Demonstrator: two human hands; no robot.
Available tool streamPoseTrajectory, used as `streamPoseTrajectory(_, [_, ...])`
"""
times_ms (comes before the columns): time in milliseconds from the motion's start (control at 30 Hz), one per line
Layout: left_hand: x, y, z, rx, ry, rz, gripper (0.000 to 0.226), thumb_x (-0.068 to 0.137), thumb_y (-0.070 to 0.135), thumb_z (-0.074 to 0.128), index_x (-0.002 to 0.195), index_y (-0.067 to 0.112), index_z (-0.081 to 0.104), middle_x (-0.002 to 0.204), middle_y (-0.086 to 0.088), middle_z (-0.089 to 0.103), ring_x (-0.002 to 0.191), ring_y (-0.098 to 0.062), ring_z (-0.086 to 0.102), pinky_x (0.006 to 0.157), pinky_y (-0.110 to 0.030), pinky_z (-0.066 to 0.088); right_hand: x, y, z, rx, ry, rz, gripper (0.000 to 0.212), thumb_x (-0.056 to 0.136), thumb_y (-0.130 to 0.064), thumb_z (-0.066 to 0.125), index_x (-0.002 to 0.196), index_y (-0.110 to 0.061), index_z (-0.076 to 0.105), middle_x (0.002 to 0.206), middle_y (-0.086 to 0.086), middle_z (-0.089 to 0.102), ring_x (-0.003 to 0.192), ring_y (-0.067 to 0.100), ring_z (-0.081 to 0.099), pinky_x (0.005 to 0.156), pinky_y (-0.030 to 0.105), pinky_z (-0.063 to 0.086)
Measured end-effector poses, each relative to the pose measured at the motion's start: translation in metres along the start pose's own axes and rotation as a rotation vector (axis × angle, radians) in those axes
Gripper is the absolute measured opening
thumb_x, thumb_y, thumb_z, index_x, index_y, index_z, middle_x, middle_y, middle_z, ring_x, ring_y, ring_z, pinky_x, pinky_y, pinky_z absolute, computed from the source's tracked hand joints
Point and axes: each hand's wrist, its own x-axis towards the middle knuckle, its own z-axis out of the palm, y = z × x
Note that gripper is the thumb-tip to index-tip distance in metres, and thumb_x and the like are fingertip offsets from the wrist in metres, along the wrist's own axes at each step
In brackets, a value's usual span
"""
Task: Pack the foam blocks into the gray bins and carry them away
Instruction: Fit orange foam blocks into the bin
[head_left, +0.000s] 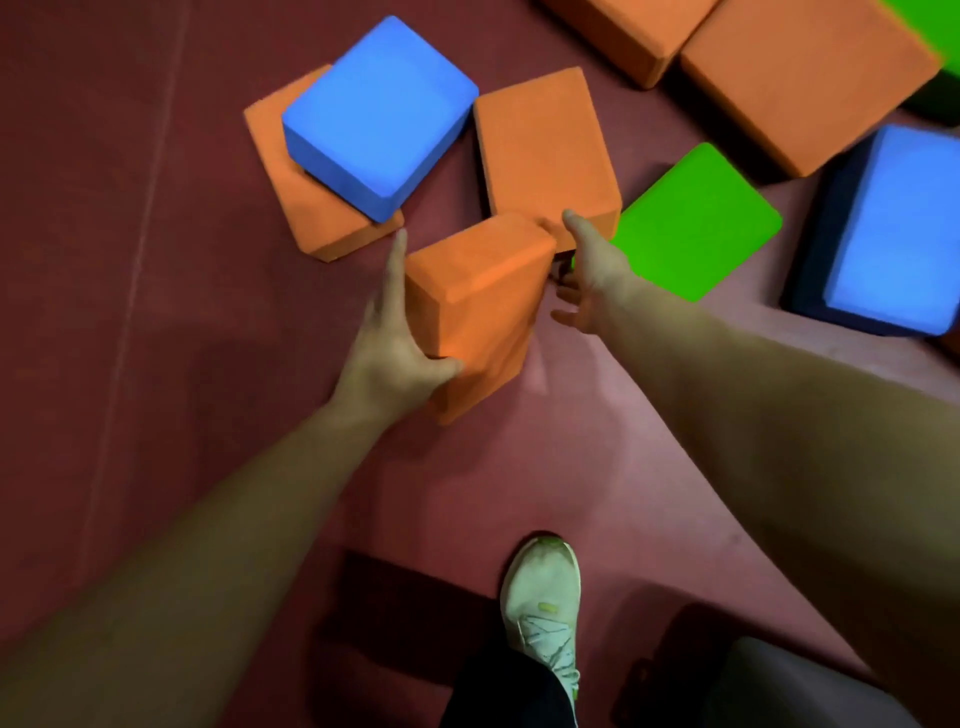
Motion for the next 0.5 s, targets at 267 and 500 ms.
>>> streamPoseTrajectory(267, [0.009,-0.029,-0.007,-0.052,0.074,-0.153,0.096,0.070,0.041,0.078,0.147,0.030,0.021,0.140,-0.004,0.042,0.126,-0.020,0.046,0.100,-0.033,0.038,0.025,-0.003,0.039,0.119,0.005,0.018,0.032,0.094,-0.045,0.062,0.103,-0.014,0.060,0.093,0.004,0.066,0.074,0.017,0.059,0.062,0.032,0.053])
streamPoseTrajectory(500, [0.043,-0.001,-0.042,0.111,-0.050,-0.559,0.096,0.070,0.041,0.075,0.148,0.019,0.023,0.114,-0.005,0.058,0.098,-0.027,0.062,0.078,-0.034,0.049,0.060,0.018,0.042,0.251,0.223,-0.126,0.107,0.036,-0.064,0.076,0.126,-0.010,0.052,0.112,0.004,0.066,0.098,0.025,0.066,0.091,0.046,0.055])
